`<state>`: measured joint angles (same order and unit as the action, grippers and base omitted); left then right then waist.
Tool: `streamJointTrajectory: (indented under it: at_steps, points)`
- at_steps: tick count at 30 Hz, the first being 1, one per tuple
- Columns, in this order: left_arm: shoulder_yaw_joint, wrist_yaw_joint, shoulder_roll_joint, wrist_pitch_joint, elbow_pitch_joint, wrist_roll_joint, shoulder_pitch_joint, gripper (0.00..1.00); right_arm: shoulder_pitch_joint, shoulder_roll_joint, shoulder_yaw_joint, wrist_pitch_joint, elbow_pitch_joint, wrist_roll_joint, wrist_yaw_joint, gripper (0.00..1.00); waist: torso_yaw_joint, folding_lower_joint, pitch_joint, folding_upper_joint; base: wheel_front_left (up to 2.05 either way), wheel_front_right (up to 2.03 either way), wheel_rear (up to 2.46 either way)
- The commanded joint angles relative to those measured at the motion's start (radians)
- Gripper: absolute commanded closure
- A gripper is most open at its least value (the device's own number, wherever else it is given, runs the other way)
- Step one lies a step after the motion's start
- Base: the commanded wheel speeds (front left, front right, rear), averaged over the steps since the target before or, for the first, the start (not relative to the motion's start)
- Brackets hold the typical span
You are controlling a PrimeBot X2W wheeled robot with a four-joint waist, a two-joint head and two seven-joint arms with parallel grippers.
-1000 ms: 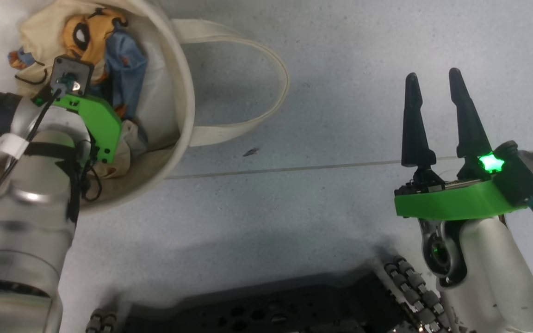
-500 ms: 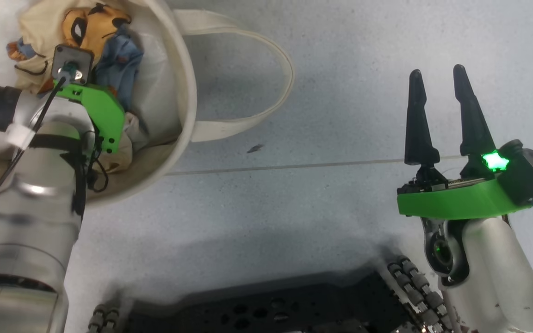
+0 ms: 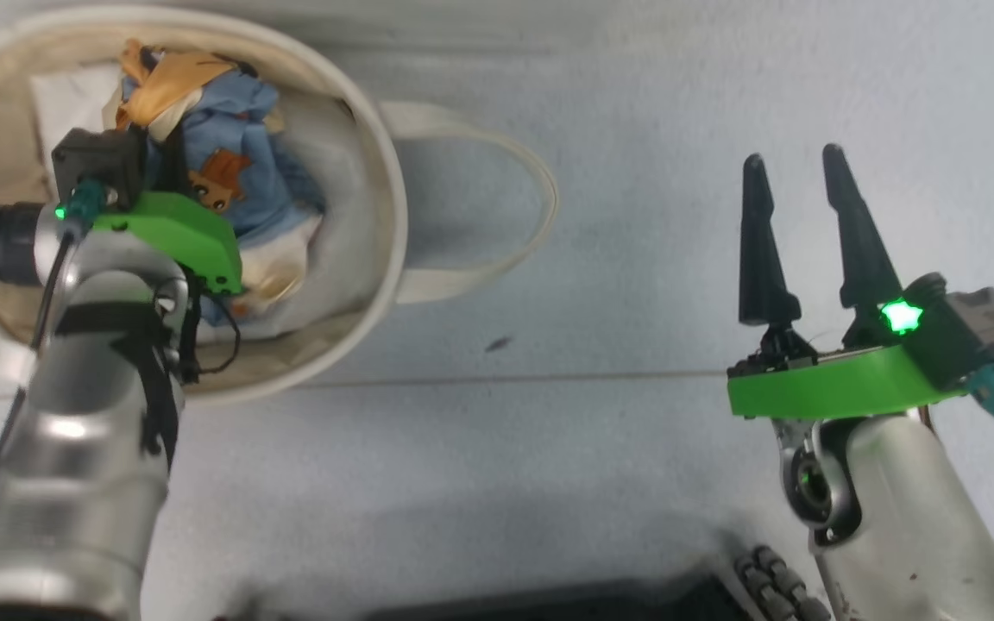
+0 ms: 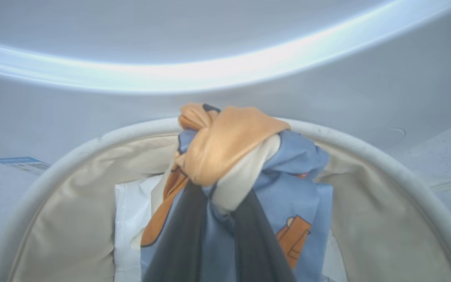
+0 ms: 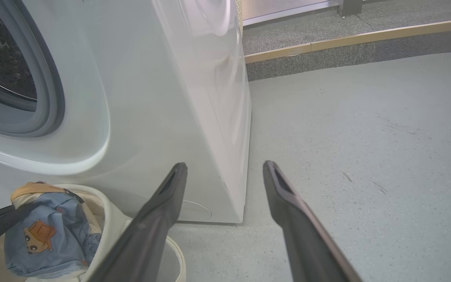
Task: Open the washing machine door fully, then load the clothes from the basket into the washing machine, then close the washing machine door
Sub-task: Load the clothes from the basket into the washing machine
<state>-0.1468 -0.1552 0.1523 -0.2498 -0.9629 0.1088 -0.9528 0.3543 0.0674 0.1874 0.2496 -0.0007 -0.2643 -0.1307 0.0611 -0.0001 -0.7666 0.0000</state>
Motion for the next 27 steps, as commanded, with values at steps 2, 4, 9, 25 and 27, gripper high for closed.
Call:
streamJointTrajectory:
  at_steps: [2, 4, 9, 25, 27]
  points:
    - [0.039, -0.007, 0.039, -0.012, 0.118, 0.006, 0.098, 1.00, -0.060, -0.004, 0.034, 0.012, -0.013, -0.003, 0.000, 0.00, -0.023, 0.0001, 0.091, 0.0000, 0.00, 0.00, 0.00]
    - [0.058, -0.009, 0.037, -0.012, 0.243, 0.000, 0.167, 1.00, -0.069, -0.004, 0.043, 0.012, -0.004, -0.005, 0.000, 0.00, -0.030, 0.0001, 0.136, 0.0000, 0.00, 0.00, 0.00]
    - [0.107, -0.006, 0.017, -0.012, 0.511, -0.019, 0.324, 1.00, -0.094, -0.006, 0.055, 0.012, 0.018, -0.011, 0.000, 0.00, -0.043, 0.0001, 0.246, 0.0000, 0.00, 0.00, 0.00]
    - [0.273, 0.127, -0.095, -0.012, 1.003, 0.004, 0.657, 1.00, -0.193, -0.017, 0.033, 0.012, 0.062, -0.052, 0.000, 0.00, -0.071, 0.0001, 0.508, 0.0000, 0.00, 0.00, 0.00]
    - [0.273, 0.136, -0.099, -0.012, 1.037, 0.009, 0.689, 1.00, -0.204, -0.017, 0.030, 0.012, 0.061, -0.061, 0.000, 0.00, -0.074, 0.0001, 0.533, 0.0000, 0.00, 0.00, 0.00]
